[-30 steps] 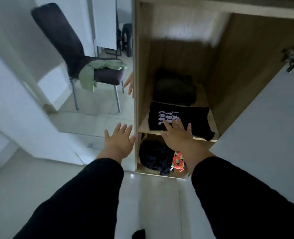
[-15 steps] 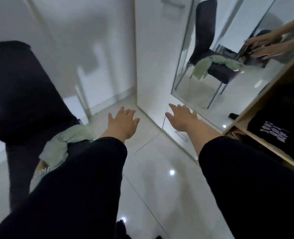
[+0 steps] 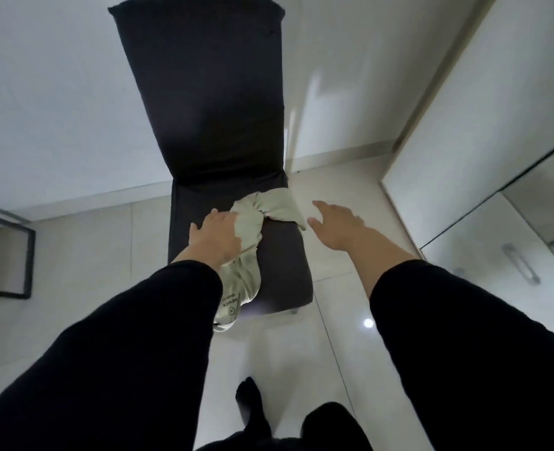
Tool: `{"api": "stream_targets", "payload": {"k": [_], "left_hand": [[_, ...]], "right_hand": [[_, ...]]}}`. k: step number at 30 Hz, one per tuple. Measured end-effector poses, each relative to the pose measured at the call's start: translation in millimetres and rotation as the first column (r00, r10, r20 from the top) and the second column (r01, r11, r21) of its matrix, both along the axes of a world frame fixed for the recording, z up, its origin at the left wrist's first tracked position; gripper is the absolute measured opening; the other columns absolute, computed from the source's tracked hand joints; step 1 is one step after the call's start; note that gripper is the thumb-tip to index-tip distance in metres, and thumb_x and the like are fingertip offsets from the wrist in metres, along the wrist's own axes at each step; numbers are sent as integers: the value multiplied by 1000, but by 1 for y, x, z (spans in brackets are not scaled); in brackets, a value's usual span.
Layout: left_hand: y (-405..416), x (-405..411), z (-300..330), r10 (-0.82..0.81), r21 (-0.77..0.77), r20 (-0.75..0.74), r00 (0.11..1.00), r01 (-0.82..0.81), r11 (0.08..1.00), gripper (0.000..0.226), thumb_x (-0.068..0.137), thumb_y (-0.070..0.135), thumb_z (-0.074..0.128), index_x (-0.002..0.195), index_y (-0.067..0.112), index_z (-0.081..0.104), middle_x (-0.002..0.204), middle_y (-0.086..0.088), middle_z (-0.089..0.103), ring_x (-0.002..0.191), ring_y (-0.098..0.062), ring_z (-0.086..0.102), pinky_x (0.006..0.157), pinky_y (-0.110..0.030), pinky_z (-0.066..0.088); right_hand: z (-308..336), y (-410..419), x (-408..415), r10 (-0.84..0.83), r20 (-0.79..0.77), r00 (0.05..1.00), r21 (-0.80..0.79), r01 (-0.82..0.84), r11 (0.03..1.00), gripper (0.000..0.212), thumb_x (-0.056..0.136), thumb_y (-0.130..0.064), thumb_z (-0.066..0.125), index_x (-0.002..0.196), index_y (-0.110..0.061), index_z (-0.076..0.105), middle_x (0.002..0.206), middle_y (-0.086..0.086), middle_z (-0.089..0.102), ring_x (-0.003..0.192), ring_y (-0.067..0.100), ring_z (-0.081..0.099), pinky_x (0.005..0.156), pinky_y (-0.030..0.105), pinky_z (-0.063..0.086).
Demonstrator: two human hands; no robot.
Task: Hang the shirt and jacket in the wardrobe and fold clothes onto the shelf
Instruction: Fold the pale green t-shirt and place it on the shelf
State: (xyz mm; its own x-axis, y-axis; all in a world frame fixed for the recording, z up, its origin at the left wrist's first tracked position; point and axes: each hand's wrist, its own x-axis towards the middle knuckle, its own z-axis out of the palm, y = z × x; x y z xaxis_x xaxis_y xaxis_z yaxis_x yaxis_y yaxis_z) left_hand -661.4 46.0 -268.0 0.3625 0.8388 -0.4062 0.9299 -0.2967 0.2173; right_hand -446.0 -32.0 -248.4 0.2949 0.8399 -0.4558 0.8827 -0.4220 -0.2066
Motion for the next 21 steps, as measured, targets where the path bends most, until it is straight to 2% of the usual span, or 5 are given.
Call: {"api": "stream_targets", "payload": {"k": [5, 10, 12, 17, 21], "left_hand": [[11, -40, -56, 121, -137, -11, 993, -122, 983, 54, 91, 27, 51, 143, 24, 34, 146, -4, 38, 137, -28, 32, 111, -54, 28], [16, -56, -120, 255, -227, 66, 965, -234, 945, 66, 88, 19, 57, 146, 27, 26, 144, -5, 37, 130, -30, 38, 104, -52, 38], [12, -65, -153, 292, -267, 75, 953, -263, 927, 64, 87, 18, 59, 143, 29, 30, 143, -4, 37, 130, -29, 38, 104, -51, 38], [-5, -76, -218, 283, -281, 86, 955, -249, 927, 59, 83, 21, 67, 136, 28, 43, 149, 3, 25, 134, -26, 28, 107, -45, 37], [-7, -74, -229, 326, -191, 128, 937, -300, 935, 55, 79, 23, 70, 128, 31, 47, 140, 5, 25, 129, -22, 23, 101, -42, 43]], "right_hand": [[-61, 37, -39, 132, -87, 987, -119, -142, 983, 59, 100, -38, 38, 153, -27, 15, 153, 13, 29, 137, 35, 32, 111, 48, 30], [-124, 69, -69, 288, -118, 950, -134, -303, 944, 59, 95, -15, 46, 148, -33, 28, 141, 12, 40, 128, 34, 40, 105, 46, 39], [-152, 77, -86, 301, -172, 938, -139, -326, 935, 53, 94, -15, 47, 144, -30, 36, 137, 12, 44, 124, 32, 46, 102, 43, 41], [-212, 76, -117, 133, -277, 952, -163, -183, 970, 70, 84, -32, 69, 141, -15, 32, 135, 12, 47, 122, 31, 50, 98, 39, 44], [-232, 81, -125, 42, -250, 967, -61, -59, 996, 44, 88, -17, 61, 125, -8, 40, 124, 15, 54, 112, 33, 54, 79, 32, 39]]}}
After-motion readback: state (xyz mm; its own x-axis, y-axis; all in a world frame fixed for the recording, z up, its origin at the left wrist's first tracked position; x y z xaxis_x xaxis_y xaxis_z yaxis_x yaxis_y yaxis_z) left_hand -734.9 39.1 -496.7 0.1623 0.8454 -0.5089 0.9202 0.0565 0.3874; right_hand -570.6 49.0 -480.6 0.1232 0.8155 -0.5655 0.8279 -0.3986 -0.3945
